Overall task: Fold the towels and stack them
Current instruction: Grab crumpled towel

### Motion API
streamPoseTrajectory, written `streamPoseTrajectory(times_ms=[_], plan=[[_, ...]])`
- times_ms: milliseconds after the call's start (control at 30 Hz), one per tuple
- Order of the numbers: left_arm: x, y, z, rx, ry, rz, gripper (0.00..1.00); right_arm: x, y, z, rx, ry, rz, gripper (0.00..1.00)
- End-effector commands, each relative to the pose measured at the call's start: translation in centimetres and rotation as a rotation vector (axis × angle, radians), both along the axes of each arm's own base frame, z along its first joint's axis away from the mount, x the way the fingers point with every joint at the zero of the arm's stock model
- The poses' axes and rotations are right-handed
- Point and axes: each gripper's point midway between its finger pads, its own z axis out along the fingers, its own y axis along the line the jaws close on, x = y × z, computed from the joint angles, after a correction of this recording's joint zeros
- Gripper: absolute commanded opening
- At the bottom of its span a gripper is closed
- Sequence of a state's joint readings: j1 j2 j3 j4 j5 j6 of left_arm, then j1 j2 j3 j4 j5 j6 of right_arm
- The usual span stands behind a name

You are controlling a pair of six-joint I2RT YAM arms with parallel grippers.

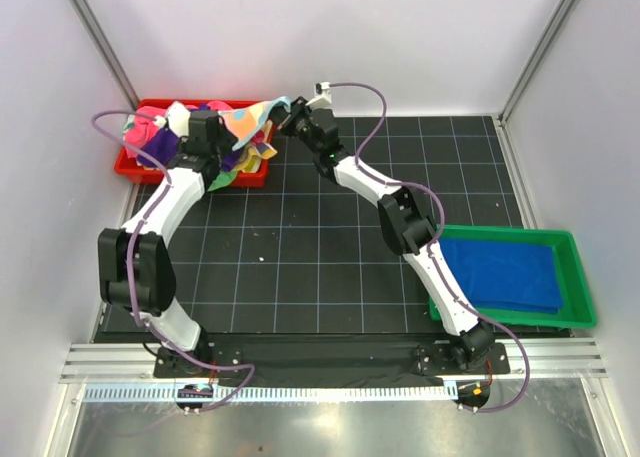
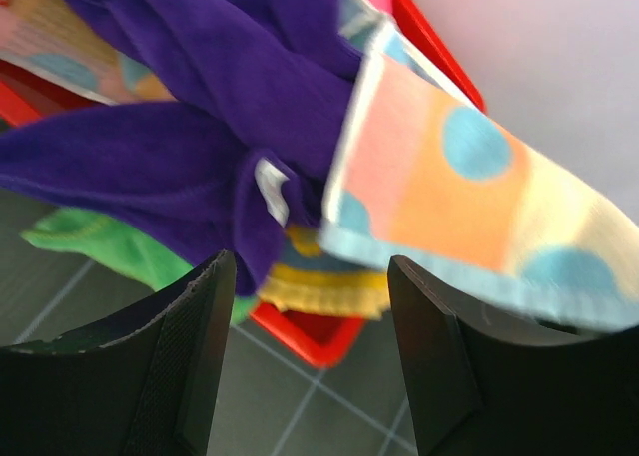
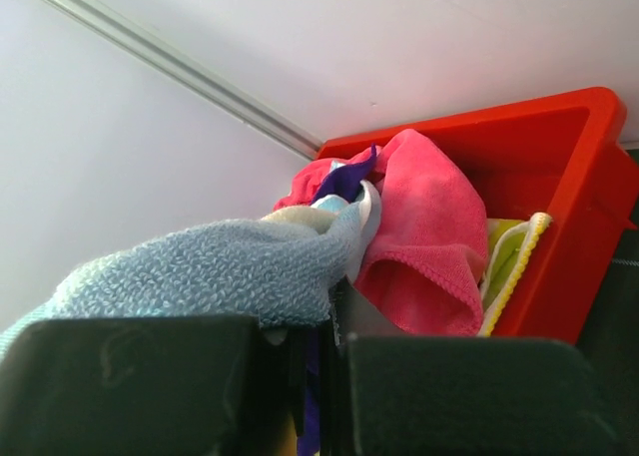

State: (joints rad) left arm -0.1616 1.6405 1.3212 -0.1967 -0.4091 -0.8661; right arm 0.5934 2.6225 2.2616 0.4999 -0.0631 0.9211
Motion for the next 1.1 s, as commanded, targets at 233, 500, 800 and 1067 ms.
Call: streamPoseTrajectory(times_ms=[233, 500, 800, 1067], plan=[[5.6, 4.6, -3.1, -0.081, -0.049, 0.117, 0.68, -1.6, 0.1, 4.3, 0.043, -0.073, 0.094, 0.01], [7.3, 5.4, -4.0, -0.098, -0.062, 0.122, 0.68, -1.6, 0.4, 3.1, 0.024, -0.061, 0.116, 0.01], [8.0, 6.4, -6.8, -0.104, -0.012, 0.149, 0.64, -1.7, 0.4, 3.7, 0.021, -0.069, 0.12, 0.01], [9.5, 7.9, -7.6, -0.115, -0.012, 0.154, 0.4, -1.8, 0.5, 4.1, 0.0, -0.08, 0.123, 0.01]])
